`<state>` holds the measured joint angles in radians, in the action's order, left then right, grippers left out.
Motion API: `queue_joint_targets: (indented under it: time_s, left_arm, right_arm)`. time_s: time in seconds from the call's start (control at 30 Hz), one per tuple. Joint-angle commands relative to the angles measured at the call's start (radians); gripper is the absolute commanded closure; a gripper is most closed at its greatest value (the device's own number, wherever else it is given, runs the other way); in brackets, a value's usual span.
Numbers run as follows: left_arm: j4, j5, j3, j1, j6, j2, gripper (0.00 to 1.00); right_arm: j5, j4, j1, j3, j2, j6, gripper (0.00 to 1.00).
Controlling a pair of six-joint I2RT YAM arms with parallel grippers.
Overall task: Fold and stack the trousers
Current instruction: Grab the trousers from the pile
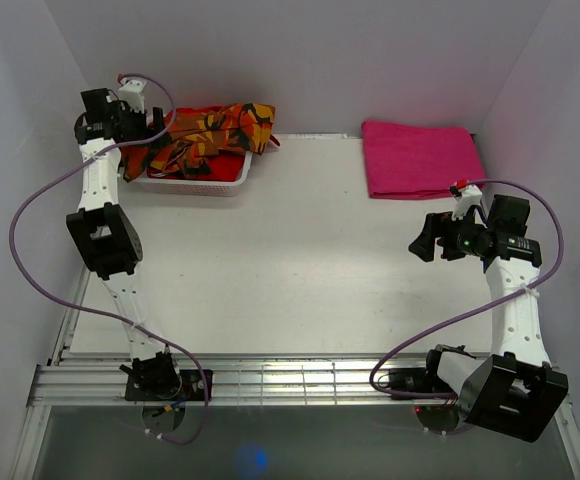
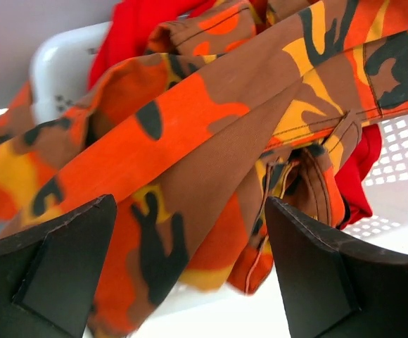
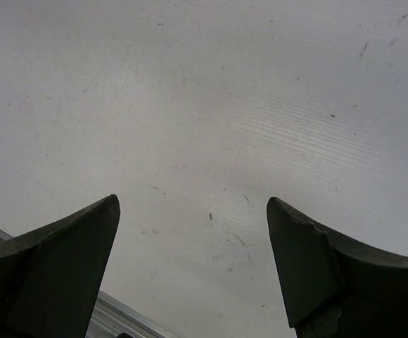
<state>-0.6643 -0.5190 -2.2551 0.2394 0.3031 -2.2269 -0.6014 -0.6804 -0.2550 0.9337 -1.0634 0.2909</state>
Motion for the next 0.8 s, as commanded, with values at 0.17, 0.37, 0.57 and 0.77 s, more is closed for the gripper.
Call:
queue_joint_targets:
  time_s: [0.17, 0.37, 0.57, 0.77]
  left_arm:
    - [0.124, -0.028, 0.008, -0.074, -0.035, -0.088, 0.02]
    - [0.144, -0.101, 0.037, -0.078, -0.051, -0.120, 0.02]
    - [0.147, 0.029, 0.000, -0.095, -0.053, -0.189, 0.16]
    - [0.127, 0.068, -0.029, -0.104, -0.030, -0.185, 0.63]
  right_arm:
    - [0.018, 0.005, -0.004, 0.048, -0.010, -0.009, 0.10]
    - [0.022, 0.005, -0.003, 0.053, -0.029, -0.009, 0.10]
    - [0.022, -0.005, -0.004, 0.073, -0.050, -0.010, 0.10]
    - [0.015, -0.008, -0.003, 0.080, -0.052, -0.009, 0.10]
